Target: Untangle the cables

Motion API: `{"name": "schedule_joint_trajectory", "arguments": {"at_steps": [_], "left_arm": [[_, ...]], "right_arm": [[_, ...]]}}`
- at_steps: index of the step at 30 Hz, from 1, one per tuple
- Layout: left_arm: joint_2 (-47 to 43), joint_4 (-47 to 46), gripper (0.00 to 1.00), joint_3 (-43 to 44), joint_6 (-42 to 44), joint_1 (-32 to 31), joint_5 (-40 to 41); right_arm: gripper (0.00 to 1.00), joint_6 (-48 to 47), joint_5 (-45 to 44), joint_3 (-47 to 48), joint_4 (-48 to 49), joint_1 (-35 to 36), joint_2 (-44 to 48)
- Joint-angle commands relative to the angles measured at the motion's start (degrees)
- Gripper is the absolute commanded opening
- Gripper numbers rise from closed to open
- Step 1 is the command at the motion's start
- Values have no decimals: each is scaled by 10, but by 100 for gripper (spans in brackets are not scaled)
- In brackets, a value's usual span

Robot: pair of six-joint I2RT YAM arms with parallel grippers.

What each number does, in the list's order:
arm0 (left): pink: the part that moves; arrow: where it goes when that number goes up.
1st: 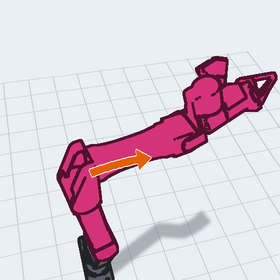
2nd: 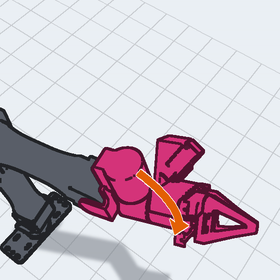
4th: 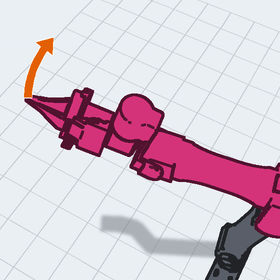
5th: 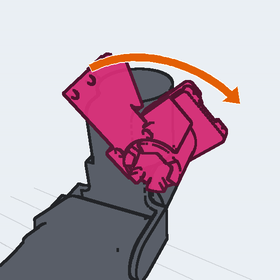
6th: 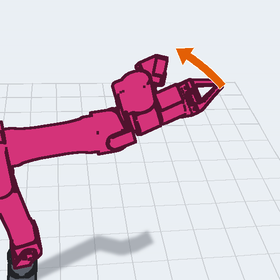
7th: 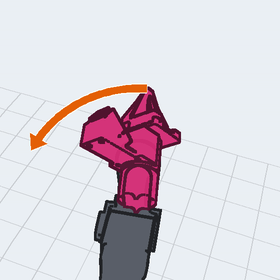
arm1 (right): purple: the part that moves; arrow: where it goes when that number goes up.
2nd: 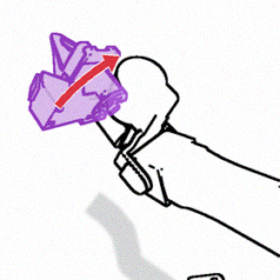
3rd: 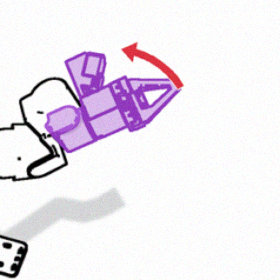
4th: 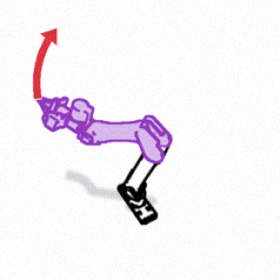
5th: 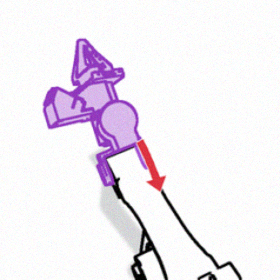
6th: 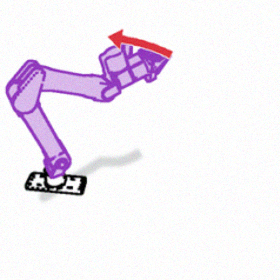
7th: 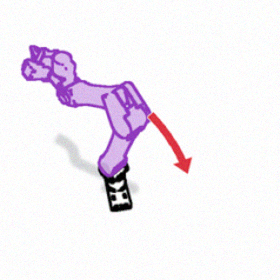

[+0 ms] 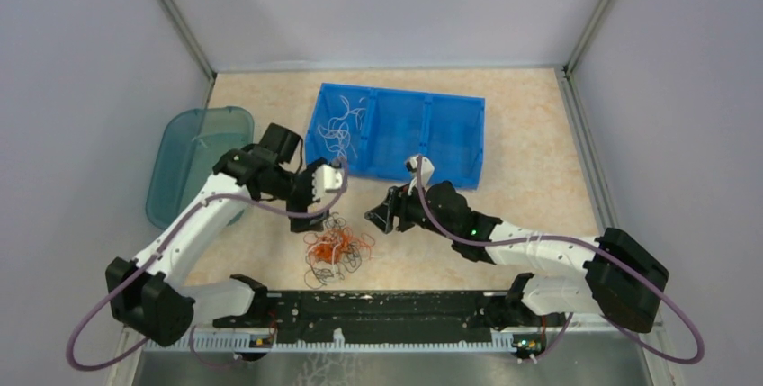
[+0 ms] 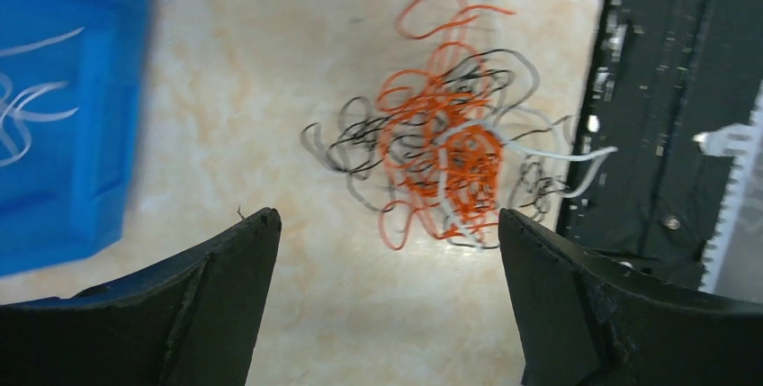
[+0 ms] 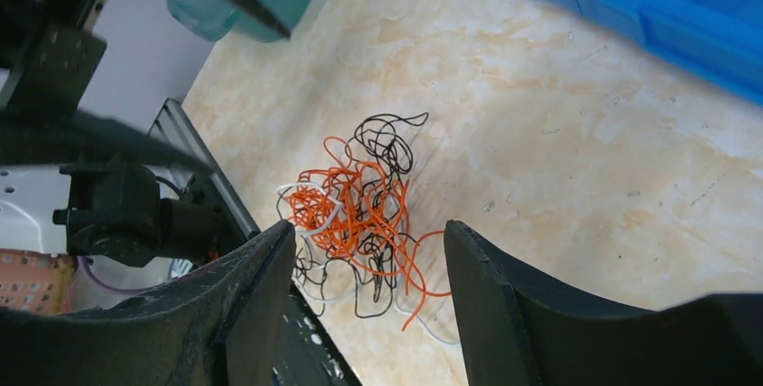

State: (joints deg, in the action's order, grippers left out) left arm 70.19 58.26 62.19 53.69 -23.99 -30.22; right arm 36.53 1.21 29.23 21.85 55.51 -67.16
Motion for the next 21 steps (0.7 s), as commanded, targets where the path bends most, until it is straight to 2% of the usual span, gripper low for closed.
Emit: {"name": "schedule_joint_trajectory", "arguments": {"at_steps": [1,4,7,11,16,19,21], "left_arm": [[-40,35,96,-28,33,-61,-52],[-62,15,95,-68,26,-116,-44],[-91,-68,90,-144,28,-166,33],[-111,-159,86,-203,51,-184,96],[-176,-230,86,-251,112,-188,68],[-219,-229,85,-278,181,-192,46],[-240,-220,86,-276,170,-192,31]], "right_arm": [[62,3,9,3,43,4,5],[62,-5,8,2,37,4,-1],[62,-3,-4,-5,35,4,5],[62,-7,-22,-10,17,3,23],[63,-7,-18,-16,9,-14,34],[63,-8,-7,-16,10,-24,32],[63,-14,1,-14,14,-25,29]]}}
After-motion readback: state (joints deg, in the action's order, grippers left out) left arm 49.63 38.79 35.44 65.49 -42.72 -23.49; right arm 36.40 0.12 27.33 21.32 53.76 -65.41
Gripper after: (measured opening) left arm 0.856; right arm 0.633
